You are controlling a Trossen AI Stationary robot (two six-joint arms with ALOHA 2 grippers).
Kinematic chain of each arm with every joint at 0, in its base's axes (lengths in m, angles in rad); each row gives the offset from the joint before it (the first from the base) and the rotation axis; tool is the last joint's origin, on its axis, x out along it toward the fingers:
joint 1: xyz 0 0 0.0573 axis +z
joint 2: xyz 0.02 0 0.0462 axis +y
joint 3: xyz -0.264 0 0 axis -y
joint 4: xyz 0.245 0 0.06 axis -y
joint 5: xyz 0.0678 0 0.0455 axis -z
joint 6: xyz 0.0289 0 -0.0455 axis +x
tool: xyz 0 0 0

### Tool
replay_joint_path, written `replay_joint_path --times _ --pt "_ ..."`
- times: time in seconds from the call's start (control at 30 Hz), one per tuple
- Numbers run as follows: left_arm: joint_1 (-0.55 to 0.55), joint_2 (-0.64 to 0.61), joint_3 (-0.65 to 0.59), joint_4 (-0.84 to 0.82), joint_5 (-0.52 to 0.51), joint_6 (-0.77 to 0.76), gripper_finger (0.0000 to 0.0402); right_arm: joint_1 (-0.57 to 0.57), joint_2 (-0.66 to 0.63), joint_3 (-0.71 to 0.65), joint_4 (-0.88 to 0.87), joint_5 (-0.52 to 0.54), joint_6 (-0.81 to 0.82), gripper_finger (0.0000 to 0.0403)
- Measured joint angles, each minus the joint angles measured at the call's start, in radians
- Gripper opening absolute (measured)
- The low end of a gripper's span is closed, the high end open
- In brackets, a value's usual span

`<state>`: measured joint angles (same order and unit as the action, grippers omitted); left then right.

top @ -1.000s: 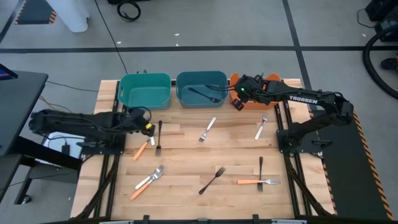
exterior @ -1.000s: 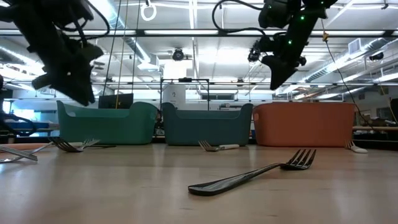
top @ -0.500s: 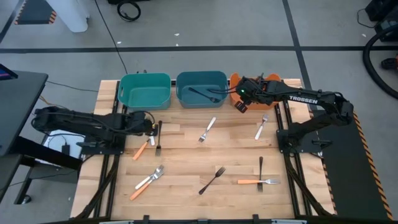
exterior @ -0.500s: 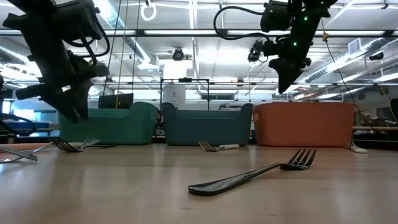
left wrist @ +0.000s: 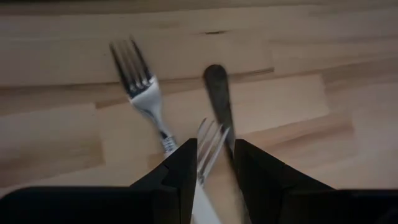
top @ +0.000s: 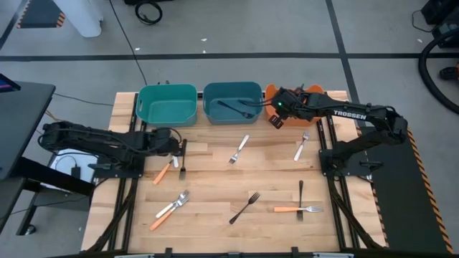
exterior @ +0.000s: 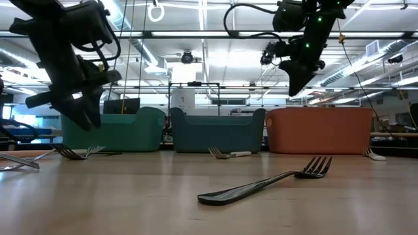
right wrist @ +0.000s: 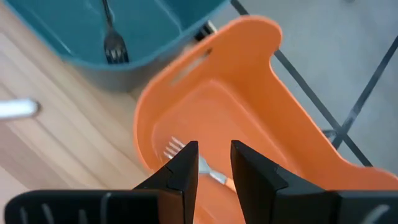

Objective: Sort silverware by color (type)
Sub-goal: Put the white fork into the green bin

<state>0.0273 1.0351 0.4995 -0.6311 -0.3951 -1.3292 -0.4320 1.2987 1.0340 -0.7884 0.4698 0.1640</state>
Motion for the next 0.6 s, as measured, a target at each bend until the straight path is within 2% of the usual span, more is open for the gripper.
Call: replay_joint_path --times 0.17,0.43,0.6 --pt "0.000 0.000 0.000 0.019 0.000 -0.046 0.0117 0.000 0.000 0.000 0.019 0.000 -0.007 0.0103" --pt "0.000 0.000 0.000 0.020 0.042 -0.172 0.0117 -0.001 0.000 0.000 -0.091 -0.030 -0.009 0.0103" --pt "-0.003 0.000 0.000 0.032 0.071 -0.187 0.0117 -0.001 0.000 0.000 -0.097 -0.118 -0.007 0.0103"
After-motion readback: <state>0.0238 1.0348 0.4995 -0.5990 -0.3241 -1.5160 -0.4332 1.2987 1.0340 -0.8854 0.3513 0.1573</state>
